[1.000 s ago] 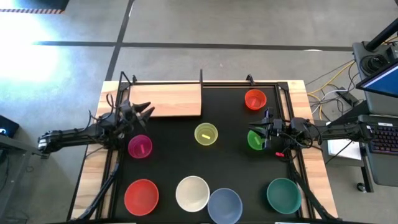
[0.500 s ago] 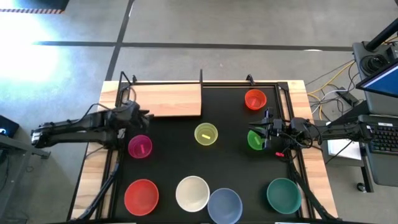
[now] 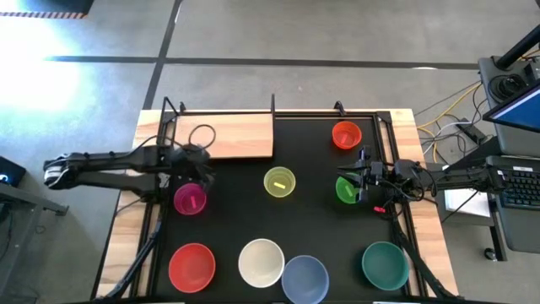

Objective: Place and stack bowls onto a shelf
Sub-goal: Put the pink bowl on the shelf

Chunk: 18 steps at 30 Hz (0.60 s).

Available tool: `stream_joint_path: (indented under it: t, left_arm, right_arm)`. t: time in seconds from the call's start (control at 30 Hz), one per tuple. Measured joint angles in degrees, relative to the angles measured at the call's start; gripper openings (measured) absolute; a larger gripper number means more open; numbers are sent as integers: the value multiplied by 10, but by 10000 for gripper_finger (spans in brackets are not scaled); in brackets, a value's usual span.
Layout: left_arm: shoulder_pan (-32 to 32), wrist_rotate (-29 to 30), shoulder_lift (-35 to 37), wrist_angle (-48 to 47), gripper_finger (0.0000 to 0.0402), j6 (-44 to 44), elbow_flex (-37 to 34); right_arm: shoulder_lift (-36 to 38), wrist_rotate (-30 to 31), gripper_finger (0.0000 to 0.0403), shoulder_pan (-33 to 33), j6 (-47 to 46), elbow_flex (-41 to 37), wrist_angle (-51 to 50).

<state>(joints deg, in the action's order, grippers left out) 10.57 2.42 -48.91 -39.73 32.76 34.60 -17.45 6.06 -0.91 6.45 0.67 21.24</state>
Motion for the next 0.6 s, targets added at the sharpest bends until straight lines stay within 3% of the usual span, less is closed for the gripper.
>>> stream_joint_path:
  t: [0.27, 0.6]
  left_arm:
    - [-34, -65, -80, -103, 153, 98, 55]
    - [-187, -25, -143, -124, 153, 285, 61]
  right_arm:
    - [0, 0, 75, 0, 0, 0, 0]
    - [0, 0, 75, 0, 0, 0, 0]
